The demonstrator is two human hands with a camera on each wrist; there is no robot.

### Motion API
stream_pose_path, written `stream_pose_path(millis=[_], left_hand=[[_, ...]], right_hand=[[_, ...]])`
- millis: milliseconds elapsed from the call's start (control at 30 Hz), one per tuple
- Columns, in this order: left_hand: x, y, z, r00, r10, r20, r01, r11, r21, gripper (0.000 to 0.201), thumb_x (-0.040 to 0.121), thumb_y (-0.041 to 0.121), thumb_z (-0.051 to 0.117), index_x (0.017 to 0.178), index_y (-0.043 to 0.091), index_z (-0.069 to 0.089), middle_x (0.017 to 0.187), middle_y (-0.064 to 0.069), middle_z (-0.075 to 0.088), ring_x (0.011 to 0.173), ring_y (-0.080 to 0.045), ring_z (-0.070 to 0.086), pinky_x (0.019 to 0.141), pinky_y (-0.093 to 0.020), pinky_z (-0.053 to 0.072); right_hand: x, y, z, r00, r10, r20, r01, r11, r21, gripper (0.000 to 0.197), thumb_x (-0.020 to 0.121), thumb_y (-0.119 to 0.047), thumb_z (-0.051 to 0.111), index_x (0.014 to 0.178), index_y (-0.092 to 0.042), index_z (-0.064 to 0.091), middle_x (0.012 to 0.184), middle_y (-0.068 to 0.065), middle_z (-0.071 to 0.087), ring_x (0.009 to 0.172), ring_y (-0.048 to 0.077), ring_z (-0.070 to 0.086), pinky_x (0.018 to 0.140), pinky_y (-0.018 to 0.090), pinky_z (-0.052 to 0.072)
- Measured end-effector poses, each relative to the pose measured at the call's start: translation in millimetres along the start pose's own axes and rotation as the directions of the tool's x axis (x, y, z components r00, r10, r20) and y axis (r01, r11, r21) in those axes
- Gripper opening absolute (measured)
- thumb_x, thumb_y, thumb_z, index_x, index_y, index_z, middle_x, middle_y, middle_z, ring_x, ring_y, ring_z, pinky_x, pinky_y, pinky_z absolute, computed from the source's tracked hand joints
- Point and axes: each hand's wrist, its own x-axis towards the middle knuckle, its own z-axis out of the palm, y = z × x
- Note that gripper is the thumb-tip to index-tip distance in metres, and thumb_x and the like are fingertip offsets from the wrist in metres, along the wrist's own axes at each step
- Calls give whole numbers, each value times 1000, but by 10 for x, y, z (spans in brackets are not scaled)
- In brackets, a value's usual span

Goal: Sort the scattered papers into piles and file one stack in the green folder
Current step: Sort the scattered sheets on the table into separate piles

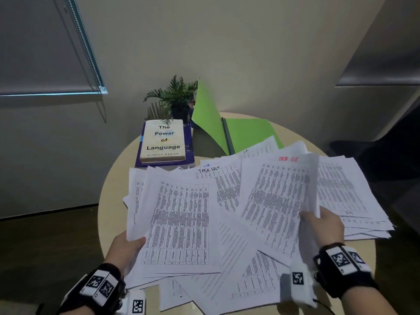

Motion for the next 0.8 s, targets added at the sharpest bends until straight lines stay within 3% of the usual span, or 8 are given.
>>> stream_pose_path(millis=[100, 233, 367, 467, 567, 667, 733, 800], left_hand=[[48, -38, -6, 1000, -6, -23, 7, 999, 40, 41, 90, -12, 49, 131, -11, 44, 121, -24, 57, 108, -38, 54, 106, -45, 35], [100, -59, -27, 999, 9, -46, -4, 995, 104, 41, 89, -9, 52, 129, -12, 47, 112, -21, 59, 110, -40, 55, 103, -46, 36], [92, -1, -9, 1000, 23, 0, -23, 993, 113, 33, 90, -9, 52, 122, -3, 51, 110, -21, 61, 105, -38, 57, 97, -41, 40], [72, 37, 50, 998, 54, 40, -58, 993, 105, 32, 89, -7, 54, 121, -2, 52, 110, -21, 62, 105, -37, 58, 100, -42, 40], [74, 48, 107, 996, 60, 60, -65, 994, 90, 32, 89, -6, 55, 121, -3, 53, 108, -17, 64, 106, -35, 59, 101, -41, 40], [59, 72, 144, 995, 69, 75, -74, 995, 69, 31, 89, -5, 56, 119, -1, 54, 113, -20, 64, 110, -37, 58, 106, -46, 38], [31, 92, 156, 994, 71, 86, -76, 995, 57, 32, 89, -3, 56, 121, 0, 54, 109, -15, 67, 108, -35, 60, 103, -44, 40], [-2, 101, 163, 993, 81, 90, -87, 994, 62, 29, 90, 2, 58, 119, 4, 58, 106, -9, 70, 107, -33, 62, 103, -45, 40]], right_hand=[[81, -8, -110, 1000, -9, -19, 10, 1000, 2, 12, 87, -11, 59, 89, -1, 64, 78, 20, 60, 61, 25, 48, 54, 28, 33], [103, -51, -262, 992, -59, -112, 61, 998, 23, 16, 87, -14, 55, 93, -3, 65, 77, 18, 59, 71, 30, 52, 60, 30, 39], [95, -252, -493, 972, -126, -200, 141, 988, 63, 18, 86, -18, 53, 88, -4, 64, 72, 17, 58, 70, 32, 54, 58, 30, 39], [148, -421, -633, 949, -193, -249, 219, 972, 82, 22, 85, -22, 56, 97, -8, 67, 80, 15, 64, 80, 26, 56, 72, 32, 42], [177, -595, -773, 917, -247, -313, 298, 946, 127, 28, 80, -33, 58, 97, -13, 66, 85, 13, 69, 82, 20, 60, 77, 37, 48], [420, -663, -856, 919, -298, -258, 343, 927, 150, 25, 81, -40, 56, 91, -18, 62, 90, 5, 64, 86, 27, 60, 82, 40, 46], [502, -724, -868, 932, -243, -270, 319, 902, 291, 27, 76, -43, 58, 96, -26, 62, 99, 0, 60, 96, 31, 60, 86, 37, 43], [365, -822, -836, 950, -215, -227, 294, 859, 420, 22, 78, -32, 64, 97, -22, 70, 102, 6, 68, 92, 27, 65, 83, 38, 49]])
